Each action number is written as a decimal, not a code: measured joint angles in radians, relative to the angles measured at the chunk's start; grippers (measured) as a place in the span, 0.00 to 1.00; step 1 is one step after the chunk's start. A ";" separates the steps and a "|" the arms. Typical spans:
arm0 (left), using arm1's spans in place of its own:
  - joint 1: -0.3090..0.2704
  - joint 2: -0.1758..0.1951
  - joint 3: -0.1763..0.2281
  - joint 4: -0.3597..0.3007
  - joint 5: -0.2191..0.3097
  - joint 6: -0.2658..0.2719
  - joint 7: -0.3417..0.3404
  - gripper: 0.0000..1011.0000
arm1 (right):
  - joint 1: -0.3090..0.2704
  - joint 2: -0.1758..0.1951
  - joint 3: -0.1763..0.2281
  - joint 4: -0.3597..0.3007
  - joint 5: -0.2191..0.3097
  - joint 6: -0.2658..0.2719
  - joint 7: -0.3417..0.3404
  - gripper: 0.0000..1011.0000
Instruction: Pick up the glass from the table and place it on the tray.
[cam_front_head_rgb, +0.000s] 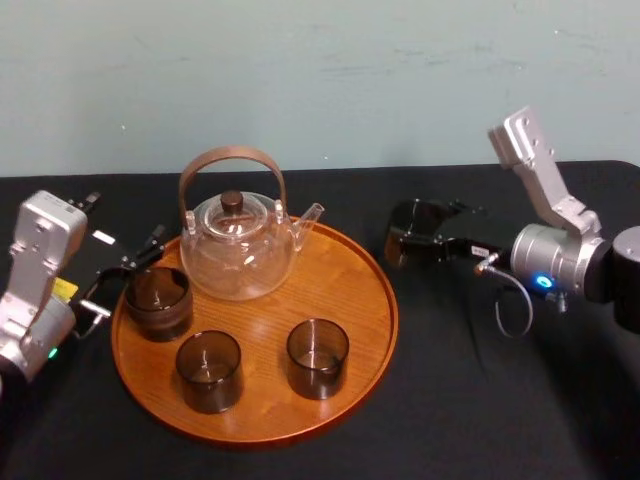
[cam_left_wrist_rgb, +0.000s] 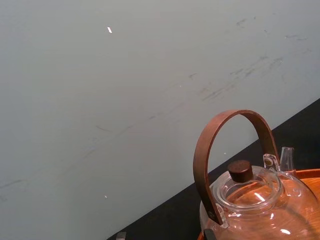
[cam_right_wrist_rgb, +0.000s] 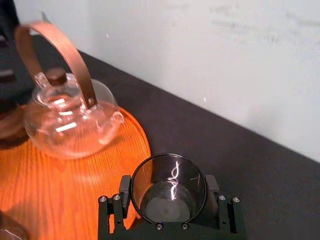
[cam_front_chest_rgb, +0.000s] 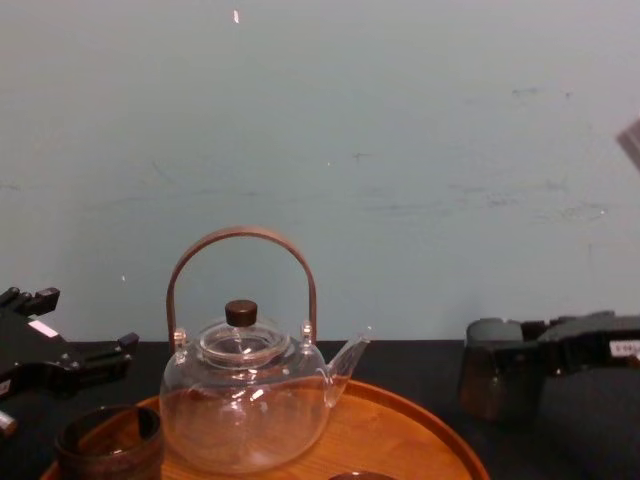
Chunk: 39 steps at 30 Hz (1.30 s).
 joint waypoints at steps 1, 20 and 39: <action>0.000 0.000 0.000 0.000 0.000 0.000 0.000 0.99 | -0.003 0.006 0.003 -0.016 0.006 -0.002 0.003 0.89; 0.000 0.000 0.000 0.000 0.000 0.000 0.000 0.99 | 0.027 0.017 -0.051 -0.082 0.038 -0.031 0.045 0.89; 0.000 0.000 0.000 0.000 0.000 0.000 0.000 0.99 | 0.054 -0.014 -0.145 -0.055 0.022 -0.075 0.077 0.89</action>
